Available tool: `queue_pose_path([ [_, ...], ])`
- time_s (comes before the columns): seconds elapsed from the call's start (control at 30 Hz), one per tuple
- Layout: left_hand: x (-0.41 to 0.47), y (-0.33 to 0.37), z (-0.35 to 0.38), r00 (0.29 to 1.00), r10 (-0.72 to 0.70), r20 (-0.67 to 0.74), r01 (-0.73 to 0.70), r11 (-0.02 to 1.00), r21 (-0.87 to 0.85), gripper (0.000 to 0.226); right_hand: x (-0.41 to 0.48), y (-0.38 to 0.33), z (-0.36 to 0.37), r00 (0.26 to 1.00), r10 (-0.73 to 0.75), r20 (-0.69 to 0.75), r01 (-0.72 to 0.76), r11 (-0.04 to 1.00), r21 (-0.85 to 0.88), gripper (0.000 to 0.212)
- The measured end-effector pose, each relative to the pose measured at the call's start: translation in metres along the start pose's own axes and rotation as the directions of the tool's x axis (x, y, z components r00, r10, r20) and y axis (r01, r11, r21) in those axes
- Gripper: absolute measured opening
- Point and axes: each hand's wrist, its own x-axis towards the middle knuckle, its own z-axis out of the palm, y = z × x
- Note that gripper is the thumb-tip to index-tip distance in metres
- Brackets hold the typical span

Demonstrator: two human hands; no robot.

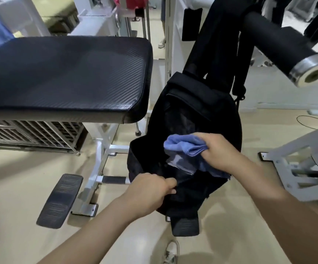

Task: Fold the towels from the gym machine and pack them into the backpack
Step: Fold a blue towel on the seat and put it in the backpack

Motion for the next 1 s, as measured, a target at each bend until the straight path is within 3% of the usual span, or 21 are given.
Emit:
queue_pose_path([
  [0.1,-0.031,0.014,-0.015,0.989,0.106,-0.108,-0.123,0.979,-0.163,0.023,-0.006,-0.009,0.025,0.992,0.019,0.129,-0.004,0.993,-0.114,0.036],
  [0.2,-0.075,0.032,-0.036,0.978,0.143,-0.154,-0.177,0.957,-0.232,0.028,-0.014,-0.016,0.039,1.0,0.011,0.024,-0.003,0.952,-0.306,0.029],
  [0.33,-0.139,0.055,-0.053,0.989,0.021,-0.148,-0.083,0.901,-0.425,0.03,-0.024,-0.021,0.039,0.983,-0.069,-0.169,-0.042,0.815,-0.577,0.013],
  [0.4,-0.163,0.066,-0.061,0.989,-0.008,-0.148,-0.065,0.875,-0.479,0.031,-0.028,-0.021,0.035,0.973,-0.082,-0.217,-0.085,0.744,-0.662,0.015],
  [0.5,-0.187,0.073,-0.068,0.995,-0.062,-0.081,0.01,0.851,-0.526,0.034,-0.044,-0.038,0.036,0.958,-0.045,-0.285,-0.156,0.749,-0.644,0.022],
  [0.57,-0.192,0.072,-0.07,0.996,-0.079,-0.031,0.055,0.88,-0.471,0.035,-0.056,-0.057,0.044,0.953,0.02,-0.301,-0.189,0.816,-0.546,0.019],
  [0.67,-0.189,0.075,-0.066,1.0,-0.004,-0.005,0.002,0.925,-0.381,0.04,-0.069,-0.08,0.058,0.988,0.065,-0.141,-0.099,0.963,-0.252,0.01],
  [0.77,-0.183,0.082,-0.064,0.998,0.052,0.035,-0.037,0.942,-0.332,0.043,-0.075,-0.084,0.077,0.991,0.109,0.08,-0.109,0.994,-0.012,0.006],
  [0.87,-0.175,0.082,-0.065,0.994,0.078,0.074,-0.047,0.935,-0.35,0.042,-0.065,-0.07,0.103,0.966,0.186,0.177,-0.153,0.971,-0.185,0.016],
  [1.0,-0.162,0.08,-0.064,0.985,0.148,0.084,-0.106,0.921,-0.375,0.03,-0.042,-0.065,0.119,0.967,0.233,0.101,-0.172,0.895,-0.412,0.025],
])
